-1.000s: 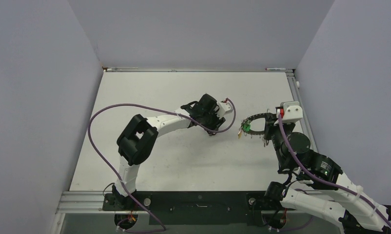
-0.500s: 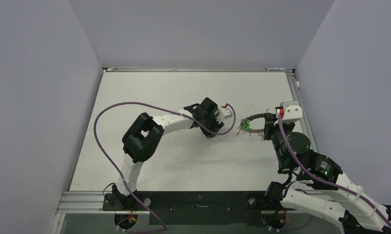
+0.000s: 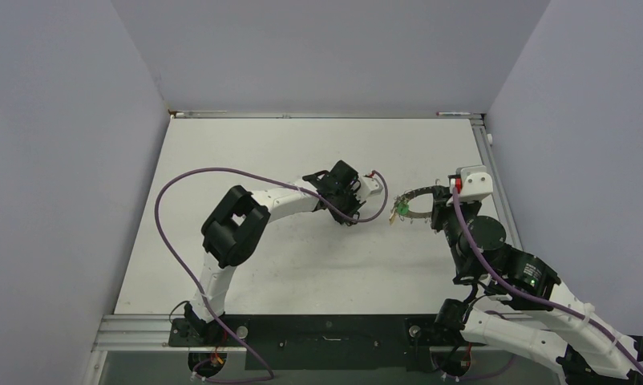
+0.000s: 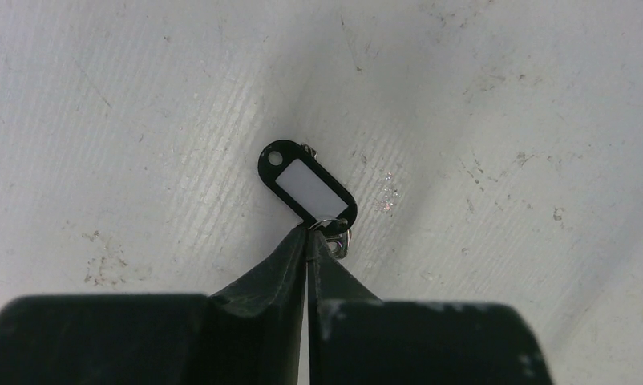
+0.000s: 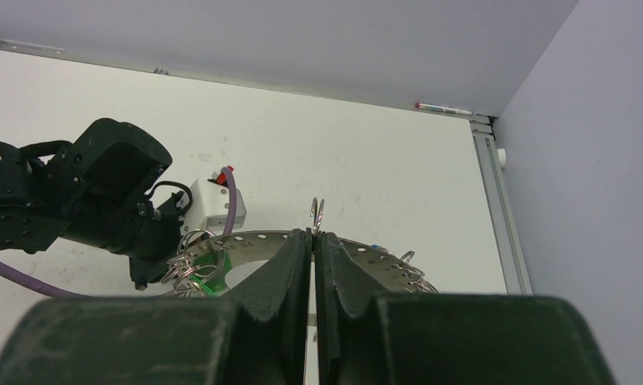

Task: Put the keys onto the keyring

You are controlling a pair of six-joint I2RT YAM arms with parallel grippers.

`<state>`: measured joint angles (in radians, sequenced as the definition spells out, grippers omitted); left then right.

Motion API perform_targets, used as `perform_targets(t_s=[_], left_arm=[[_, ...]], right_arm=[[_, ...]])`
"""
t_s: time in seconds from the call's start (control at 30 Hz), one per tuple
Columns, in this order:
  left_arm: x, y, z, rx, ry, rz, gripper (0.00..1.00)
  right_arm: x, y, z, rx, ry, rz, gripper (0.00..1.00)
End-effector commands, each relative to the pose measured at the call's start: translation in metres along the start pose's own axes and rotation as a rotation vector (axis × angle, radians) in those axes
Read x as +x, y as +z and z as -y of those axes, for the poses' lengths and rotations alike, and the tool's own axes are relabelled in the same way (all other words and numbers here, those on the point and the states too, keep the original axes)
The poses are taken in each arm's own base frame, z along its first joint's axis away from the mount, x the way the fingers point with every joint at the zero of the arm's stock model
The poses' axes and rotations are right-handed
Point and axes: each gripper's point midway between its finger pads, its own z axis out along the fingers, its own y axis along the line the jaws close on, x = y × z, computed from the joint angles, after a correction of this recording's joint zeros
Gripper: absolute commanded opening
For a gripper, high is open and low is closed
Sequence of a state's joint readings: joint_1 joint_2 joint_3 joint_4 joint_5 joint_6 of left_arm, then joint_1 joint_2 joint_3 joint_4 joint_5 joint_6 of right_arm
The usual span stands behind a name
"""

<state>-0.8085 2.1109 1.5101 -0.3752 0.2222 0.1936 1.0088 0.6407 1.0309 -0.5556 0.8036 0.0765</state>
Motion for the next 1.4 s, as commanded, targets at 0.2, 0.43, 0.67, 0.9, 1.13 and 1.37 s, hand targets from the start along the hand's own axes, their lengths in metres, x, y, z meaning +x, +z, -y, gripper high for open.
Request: perform_targets(t_s=[0.2, 0.43, 0.67, 0.9, 1.13, 1.37], left_arm=[[-0.020, -0.017, 0.007, 0.012, -0.007, 0.082, 0.00], [-0.041, -0.042, 0.013, 0.010, -0.047, 0.180, 0.00], [-0.050, -0.063, 0.017, 0.002, -0.077, 0.246, 0.00], [-0.033, -0.050, 0.021, 0.019, -0.017, 0.199, 0.25], [-0.028, -0.030, 0.016, 0.020, 0.023, 0.172, 0.46], [-0.022, -0.016, 0.016, 0.020, 0.033, 0.154, 0.43]], right_arm=[[-0.010, 0.000, -0.001, -0.001, 0.043, 0.031, 0.05], [-0.010, 0.000, -0.001, -0.004, 0.046, 0.031, 0.05], [-0.009, 0.000, -0.002, -0.006, 0.049, 0.033, 0.05], [-0.007, 0.001, -0.003, -0.007, 0.047, 0.030, 0.05], [-0.007, -0.001, -0.001, -0.006, 0.048, 0.030, 0.05], [-0.007, -0.001, 0.000, -0.002, 0.047, 0.030, 0.05]])
